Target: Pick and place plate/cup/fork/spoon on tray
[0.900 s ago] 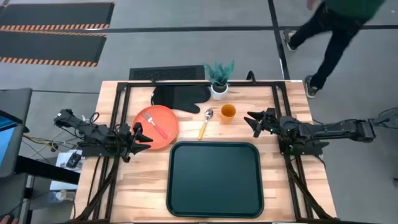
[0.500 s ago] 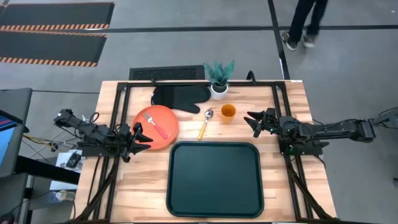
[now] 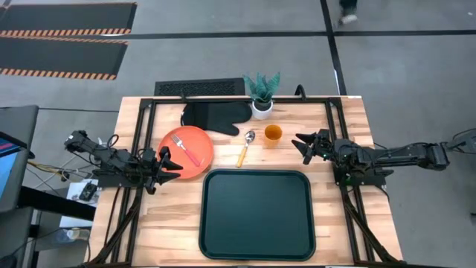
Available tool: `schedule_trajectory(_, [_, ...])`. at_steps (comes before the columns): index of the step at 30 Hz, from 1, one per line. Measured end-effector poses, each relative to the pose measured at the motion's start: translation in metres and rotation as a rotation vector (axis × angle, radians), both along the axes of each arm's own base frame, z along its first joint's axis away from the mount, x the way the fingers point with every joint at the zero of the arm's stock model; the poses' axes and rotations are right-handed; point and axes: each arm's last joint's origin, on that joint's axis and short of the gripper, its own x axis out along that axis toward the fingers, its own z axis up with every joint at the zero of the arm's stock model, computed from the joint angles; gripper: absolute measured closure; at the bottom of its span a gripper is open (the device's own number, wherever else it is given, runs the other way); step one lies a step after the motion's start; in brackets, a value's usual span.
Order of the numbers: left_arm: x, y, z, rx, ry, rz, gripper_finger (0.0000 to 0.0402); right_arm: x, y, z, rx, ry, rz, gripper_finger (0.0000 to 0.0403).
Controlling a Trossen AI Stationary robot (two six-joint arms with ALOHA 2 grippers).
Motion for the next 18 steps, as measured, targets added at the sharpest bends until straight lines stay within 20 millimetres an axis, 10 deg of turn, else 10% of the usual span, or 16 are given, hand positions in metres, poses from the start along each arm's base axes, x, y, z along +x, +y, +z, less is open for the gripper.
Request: schedule_trajectory(18, [0.0001,0.0010,0.0000,-0.008,0.001,0.034,0.0267,0.0000,0.0000,0.0000,0.001,-0.001,-0.001,0.0164])
